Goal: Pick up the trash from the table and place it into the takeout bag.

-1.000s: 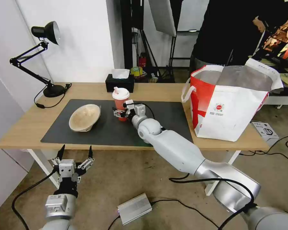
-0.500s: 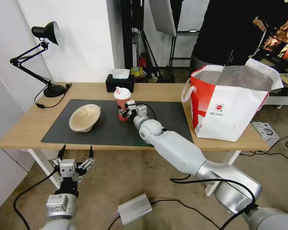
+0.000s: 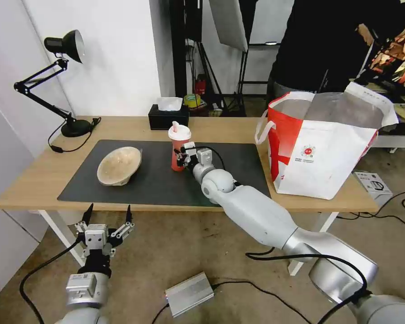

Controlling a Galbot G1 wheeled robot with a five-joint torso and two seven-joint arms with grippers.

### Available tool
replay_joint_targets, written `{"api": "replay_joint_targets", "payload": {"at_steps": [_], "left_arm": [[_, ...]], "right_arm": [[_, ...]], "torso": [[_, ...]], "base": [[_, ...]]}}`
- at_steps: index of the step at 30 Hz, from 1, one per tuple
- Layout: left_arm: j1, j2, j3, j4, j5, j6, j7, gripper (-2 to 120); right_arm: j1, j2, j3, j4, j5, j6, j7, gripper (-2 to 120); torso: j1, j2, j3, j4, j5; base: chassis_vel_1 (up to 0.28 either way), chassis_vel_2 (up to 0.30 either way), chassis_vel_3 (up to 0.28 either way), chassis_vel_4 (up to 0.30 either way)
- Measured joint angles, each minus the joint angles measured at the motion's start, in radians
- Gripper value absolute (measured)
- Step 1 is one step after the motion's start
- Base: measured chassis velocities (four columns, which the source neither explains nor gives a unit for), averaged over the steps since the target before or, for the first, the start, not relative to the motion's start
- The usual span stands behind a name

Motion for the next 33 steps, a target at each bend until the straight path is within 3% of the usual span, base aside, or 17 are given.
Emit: {"api": "replay_joint_targets", "payload": {"at_steps": [18, 33], "left_arm": [[0.002, 0.004, -0.001, -0.007, 0.004, 0.0, 0.0, 100], [0.019, 0.028, 0.0, -0.024, 0.004, 0.002, 0.001, 100]], "right_arm": [[0.102, -0.135, -0.017, 0.234, 0.089, -0.081, 0.02, 4], [0.371, -0.314, -0.089, 0.378, 0.195, -0.189, -0.02, 4]], "torso": [[0.0, 0.0, 0.0, 0.0001, -0.0001], [0.0, 0.0, 0.0, 0.0001, 0.0001]], "base": [[0.0, 0.0, 0.0, 0.0], [0.0, 0.0, 0.0, 0.0]]}}
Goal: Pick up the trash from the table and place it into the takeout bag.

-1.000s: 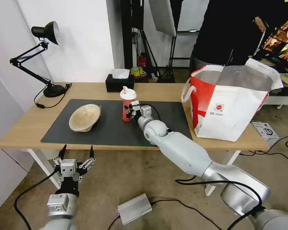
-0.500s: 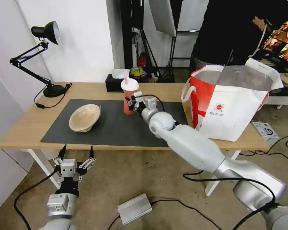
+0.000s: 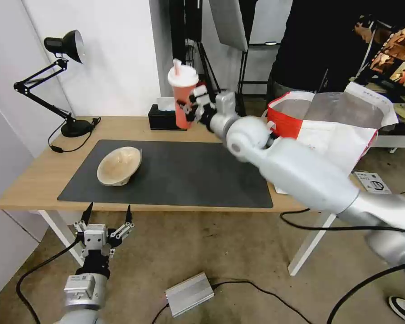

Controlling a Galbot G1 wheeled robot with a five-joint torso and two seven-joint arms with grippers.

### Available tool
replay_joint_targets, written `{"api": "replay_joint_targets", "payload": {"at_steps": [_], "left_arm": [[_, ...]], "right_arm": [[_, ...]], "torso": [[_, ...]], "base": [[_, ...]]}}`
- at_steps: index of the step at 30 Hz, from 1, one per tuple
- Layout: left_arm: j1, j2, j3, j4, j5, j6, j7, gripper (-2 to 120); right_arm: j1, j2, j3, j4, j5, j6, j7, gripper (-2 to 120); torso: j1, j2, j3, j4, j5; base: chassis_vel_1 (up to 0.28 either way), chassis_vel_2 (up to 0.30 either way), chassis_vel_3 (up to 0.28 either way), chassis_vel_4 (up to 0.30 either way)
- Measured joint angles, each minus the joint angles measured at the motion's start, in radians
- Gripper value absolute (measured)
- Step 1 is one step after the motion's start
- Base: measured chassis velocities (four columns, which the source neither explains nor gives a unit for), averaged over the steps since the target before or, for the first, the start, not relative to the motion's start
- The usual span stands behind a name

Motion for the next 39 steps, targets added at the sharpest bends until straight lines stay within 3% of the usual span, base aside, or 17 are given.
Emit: {"api": "replay_joint_targets", "payload": {"at_steps": [24, 37, 39], "left_arm": [[0.024, 0.041, -0.003, 0.027, -0.013, -0.003, 0.0, 100], [0.024, 0.054, -0.002, 0.026, -0.018, -0.007, -0.001, 100], [0.024, 0.055, 0.001, 0.02, -0.018, -0.007, -0.001, 100]], "right_arm": [[0.203, -0.198, -0.023, 0.014, 0.009, -0.029, -0.107, 4], [0.238, -0.341, -0.029, -0.016, -0.145, -0.041, -0.294, 4], [0.232, -0.405, -0.021, -0.026, -0.24, -0.041, -0.396, 4]], "torso": [[0.0, 0.0, 0.0, 0.0001, -0.0001], [0.0, 0.0, 0.0, 0.0, 0.0], [0.0, 0.0, 0.0, 0.0, 0.0]], "base": [[0.0, 0.0, 0.0, 0.0], [0.0, 0.0, 0.0, 0.0], [0.0, 0.0, 0.0, 0.0]]}}
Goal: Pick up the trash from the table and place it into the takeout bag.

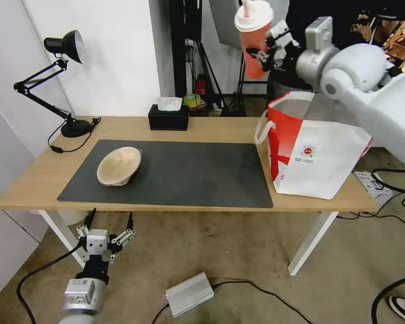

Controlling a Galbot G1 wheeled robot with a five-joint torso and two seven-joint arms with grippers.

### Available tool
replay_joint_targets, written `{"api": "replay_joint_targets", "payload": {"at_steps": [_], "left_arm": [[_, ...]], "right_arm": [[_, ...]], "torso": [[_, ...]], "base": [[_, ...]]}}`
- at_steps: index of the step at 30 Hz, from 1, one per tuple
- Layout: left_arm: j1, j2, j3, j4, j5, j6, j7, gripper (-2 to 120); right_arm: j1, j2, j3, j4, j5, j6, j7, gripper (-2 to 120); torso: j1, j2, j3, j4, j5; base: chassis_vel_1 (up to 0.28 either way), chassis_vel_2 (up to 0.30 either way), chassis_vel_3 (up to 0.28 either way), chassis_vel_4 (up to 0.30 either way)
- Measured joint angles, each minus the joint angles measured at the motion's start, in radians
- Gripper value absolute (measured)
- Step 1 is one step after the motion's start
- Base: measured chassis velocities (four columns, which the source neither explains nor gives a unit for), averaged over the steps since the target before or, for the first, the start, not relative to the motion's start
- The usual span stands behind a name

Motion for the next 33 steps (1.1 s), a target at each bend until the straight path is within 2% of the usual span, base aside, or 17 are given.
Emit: {"api": "replay_joint_targets", "payload": {"at_steps": [2, 12, 22, 33], "left_arm": [[0.001, 0.001, 0.001, -0.001, 0.0, 0.0, 0.0, 100], [0.003, 0.001, 0.007, 0.001, 0.002, -0.006, 0.0, 100], [-0.003, -0.003, 0.011, 0.009, 0.004, -0.006, 0.0, 100], [-0.005, -0.004, 0.01, 0.013, 0.004, -0.008, 0.0, 100]], "right_arm": [[-0.012, -0.036, 0.015, -0.012, -0.049, 0.0, -0.063, 4], [-0.045, -0.106, 0.068, -0.099, -0.171, 0.05, -0.221, 4], [-0.075, -0.128, 0.101, -0.177, -0.257, 0.101, -0.314, 4], [-0.124, -0.133, 0.126, -0.239, -0.303, 0.13, -0.354, 4]], "torso": [[0.0, 0.0, 0.0, -0.0002, 0.0001], [0.0, 0.0, 0.0, 0.0, 0.0001], [0.0, 0.0, 0.0, 0.0001, -0.0001], [0.0, 0.0, 0.0, 0.0, 0.0]], "base": [[0.0, 0.0, 0.0, 0.0], [0.0, 0.0, 0.0, 0.0], [0.0, 0.0, 0.0, 0.0], [0.0, 0.0, 0.0, 0.0]]}}
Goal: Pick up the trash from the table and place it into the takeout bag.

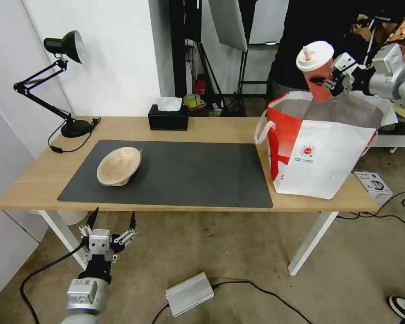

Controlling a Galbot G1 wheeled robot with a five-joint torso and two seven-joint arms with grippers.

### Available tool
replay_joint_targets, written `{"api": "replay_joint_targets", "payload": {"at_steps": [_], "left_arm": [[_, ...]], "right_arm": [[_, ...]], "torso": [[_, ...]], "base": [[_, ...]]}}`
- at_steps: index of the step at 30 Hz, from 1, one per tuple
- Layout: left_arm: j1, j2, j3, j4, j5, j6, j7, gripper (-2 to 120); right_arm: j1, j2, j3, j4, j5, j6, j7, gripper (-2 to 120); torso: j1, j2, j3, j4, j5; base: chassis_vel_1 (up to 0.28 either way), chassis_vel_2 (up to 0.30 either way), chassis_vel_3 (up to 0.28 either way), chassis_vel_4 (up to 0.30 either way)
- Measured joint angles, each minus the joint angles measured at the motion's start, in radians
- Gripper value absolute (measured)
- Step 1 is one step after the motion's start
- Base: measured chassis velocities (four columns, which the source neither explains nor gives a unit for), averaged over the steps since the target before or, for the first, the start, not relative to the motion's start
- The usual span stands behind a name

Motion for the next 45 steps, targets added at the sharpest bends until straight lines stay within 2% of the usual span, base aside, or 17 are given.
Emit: {"api": "replay_joint_targets", "payload": {"at_steps": [16, 29, 42, 44, 45], "left_arm": [[0.002, -0.001, -0.002, 0.0, 0.001, -0.003, 0.0, 100], [-0.002, -0.003, 0.001, 0.003, 0.001, -0.003, 0.0, 100], [-0.002, -0.003, 0.001, 0.003, 0.001, -0.003, 0.0, 100], [-0.002, -0.003, 0.001, 0.004, 0.001, -0.003, 0.0, 100], [-0.002, -0.003, 0.001, 0.004, 0.001, -0.003, 0.0, 100]], "right_arm": [[-0.092, -0.006, 0.039, -0.03, -0.037, 0.022, -0.013, 4], [-0.169, -0.025, 0.058, 0.016, -0.057, 0.027, -0.026, 4], [-0.184, -0.026, 0.059, 0.019, -0.068, 0.038, -0.034, 4], [-0.184, -0.027, 0.059, 0.019, -0.073, 0.04, -0.034, 7], [-0.184, -0.027, 0.06, 0.018, -0.074, 0.042, -0.033, 14]], "torso": [[0.0, 0.0, 0.0, 0.0, -0.0001], [0.0, 0.0, 0.0, 0.0, -0.0002], [0.0, 0.0, 0.0, 0.0001, -0.0002], [0.0, 0.0, 0.0, 0.0001, -0.0002], [0.0, 0.0, 0.0, 0.0001, -0.0002]], "base": [[0.0, 0.0, 0.0, 0.0], [0.0, 0.0, 0.0, 0.0], [0.0, 0.0, 0.0, 0.0], [0.0, 0.0, 0.0, 0.0], [0.0, 0.0, 0.0, 0.0]]}}
